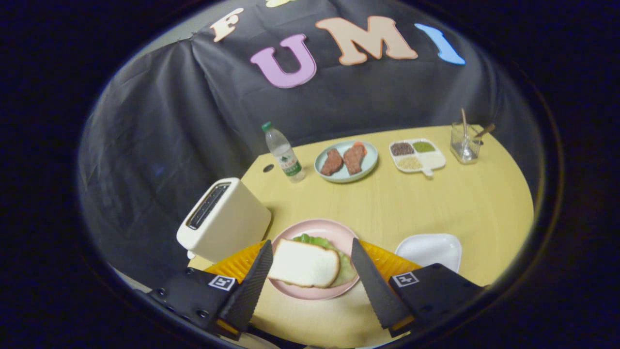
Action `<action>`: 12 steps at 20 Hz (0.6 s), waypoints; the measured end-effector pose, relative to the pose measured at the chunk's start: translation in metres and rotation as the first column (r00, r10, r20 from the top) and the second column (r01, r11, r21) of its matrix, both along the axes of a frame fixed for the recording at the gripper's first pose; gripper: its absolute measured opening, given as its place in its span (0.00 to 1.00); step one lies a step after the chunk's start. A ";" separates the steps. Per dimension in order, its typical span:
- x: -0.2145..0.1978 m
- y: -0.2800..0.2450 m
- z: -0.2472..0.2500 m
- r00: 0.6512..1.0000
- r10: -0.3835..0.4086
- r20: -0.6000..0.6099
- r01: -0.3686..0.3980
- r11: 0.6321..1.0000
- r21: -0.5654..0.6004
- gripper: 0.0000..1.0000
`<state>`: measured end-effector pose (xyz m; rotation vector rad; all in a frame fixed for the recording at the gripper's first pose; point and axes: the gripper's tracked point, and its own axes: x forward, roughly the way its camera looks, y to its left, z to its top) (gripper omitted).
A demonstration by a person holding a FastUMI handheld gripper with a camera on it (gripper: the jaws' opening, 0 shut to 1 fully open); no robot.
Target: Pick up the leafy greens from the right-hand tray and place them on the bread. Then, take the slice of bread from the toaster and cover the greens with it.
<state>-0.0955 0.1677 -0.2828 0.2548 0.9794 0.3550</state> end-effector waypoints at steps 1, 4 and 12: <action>0.009 -0.005 0.015 0.999 0.002 0.052 -0.001 1.000 -0.006 1.00; 0.032 -0.019 0.058 0.979 0.003 0.202 0.003 1.000 -0.028 1.00; 0.065 -0.061 0.126 0.882 0.005 0.471 0.063 0.990 -0.128 1.00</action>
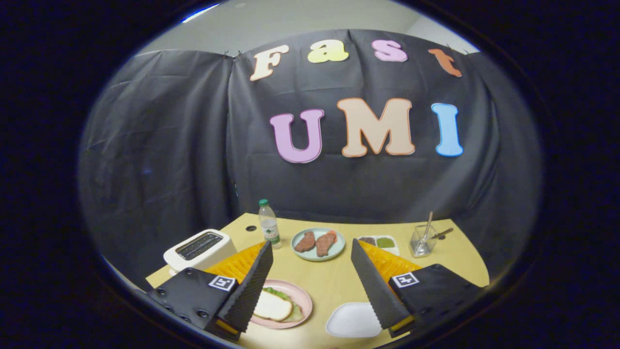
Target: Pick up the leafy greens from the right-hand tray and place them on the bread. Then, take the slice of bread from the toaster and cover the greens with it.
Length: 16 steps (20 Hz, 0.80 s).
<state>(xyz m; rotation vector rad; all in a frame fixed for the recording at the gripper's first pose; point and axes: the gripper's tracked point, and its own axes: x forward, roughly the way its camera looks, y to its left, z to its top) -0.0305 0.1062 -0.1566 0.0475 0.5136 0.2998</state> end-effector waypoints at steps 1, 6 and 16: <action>0.002 -0.006 0.006 0.999 -0.010 0.033 0.011 1.000 -0.012 1.00; 0.012 -0.036 0.029 0.982 -0.086 0.165 0.100 0.992 -0.075 1.00; 0.009 -0.039 0.047 0.970 -0.103 0.222 0.123 0.989 -0.077 1.00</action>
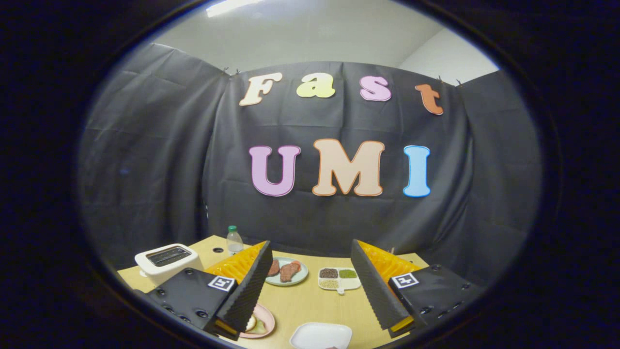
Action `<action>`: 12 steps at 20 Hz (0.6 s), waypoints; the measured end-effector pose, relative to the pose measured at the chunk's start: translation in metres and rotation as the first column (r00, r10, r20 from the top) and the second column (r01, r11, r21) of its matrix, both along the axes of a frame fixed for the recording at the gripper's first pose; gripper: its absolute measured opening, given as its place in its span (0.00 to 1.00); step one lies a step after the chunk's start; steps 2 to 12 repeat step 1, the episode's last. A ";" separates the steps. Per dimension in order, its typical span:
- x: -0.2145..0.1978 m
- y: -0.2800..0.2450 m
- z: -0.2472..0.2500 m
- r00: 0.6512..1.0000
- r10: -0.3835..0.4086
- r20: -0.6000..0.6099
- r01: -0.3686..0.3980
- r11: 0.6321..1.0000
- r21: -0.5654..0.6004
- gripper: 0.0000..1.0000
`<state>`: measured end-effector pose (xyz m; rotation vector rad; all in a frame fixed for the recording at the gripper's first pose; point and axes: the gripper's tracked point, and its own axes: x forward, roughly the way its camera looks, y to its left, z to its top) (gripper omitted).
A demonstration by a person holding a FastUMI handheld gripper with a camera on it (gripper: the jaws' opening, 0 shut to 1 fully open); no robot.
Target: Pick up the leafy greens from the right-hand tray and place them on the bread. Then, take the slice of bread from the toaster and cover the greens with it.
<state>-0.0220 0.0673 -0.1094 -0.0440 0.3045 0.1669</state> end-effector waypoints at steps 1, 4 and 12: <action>0.000 -0.001 0.000 1.000 -0.001 0.005 0.001 1.000 -0.004 1.00; 0.000 -0.001 0.000 1.000 -0.001 0.005 0.001 1.000 -0.004 1.00; 0.000 -0.001 0.000 1.000 -0.001 0.005 0.001 1.000 -0.004 1.00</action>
